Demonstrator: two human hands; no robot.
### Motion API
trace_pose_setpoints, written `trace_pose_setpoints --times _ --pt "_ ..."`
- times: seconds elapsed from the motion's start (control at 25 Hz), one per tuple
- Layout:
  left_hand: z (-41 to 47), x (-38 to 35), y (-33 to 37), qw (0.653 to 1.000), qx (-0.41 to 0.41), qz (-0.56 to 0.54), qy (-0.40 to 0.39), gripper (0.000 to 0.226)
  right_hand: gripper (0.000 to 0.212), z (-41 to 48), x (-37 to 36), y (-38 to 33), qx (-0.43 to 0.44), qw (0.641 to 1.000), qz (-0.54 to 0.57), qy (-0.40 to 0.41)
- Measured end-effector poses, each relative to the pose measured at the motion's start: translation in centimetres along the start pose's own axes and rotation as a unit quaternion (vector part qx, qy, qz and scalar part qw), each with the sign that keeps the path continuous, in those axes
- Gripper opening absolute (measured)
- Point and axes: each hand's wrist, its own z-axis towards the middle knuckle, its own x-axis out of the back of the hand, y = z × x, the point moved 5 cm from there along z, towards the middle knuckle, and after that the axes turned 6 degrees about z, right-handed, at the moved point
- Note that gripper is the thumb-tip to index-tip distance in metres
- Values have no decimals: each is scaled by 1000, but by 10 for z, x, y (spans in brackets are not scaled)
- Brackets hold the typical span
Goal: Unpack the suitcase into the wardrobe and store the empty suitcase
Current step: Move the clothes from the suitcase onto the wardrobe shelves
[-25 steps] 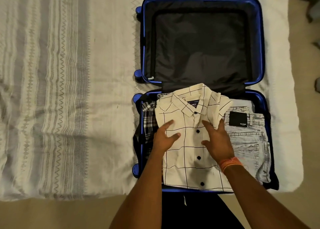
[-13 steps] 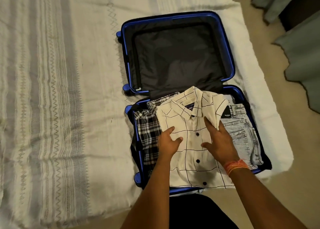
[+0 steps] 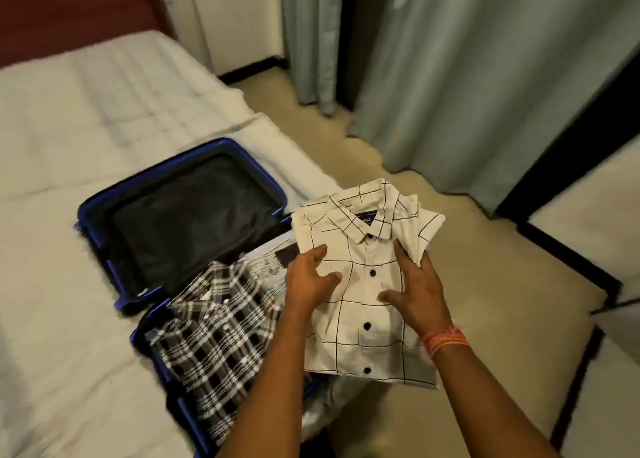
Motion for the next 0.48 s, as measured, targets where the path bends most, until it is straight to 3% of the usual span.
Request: trace_pose_setpoints --times 0.28,0.4,0.48 --pt "-56 -106 209 967 -227 39 -113 67 107 -91 200 85 -82 969 17 231" --pt "-109 -157 291 924 -340 50 -167 67 105 -147 270 110 -118 940 -10 320" --pt "-158 -192 349 873 -439 58 -204 68 104 -193 314 124 -143 911 -40 385"
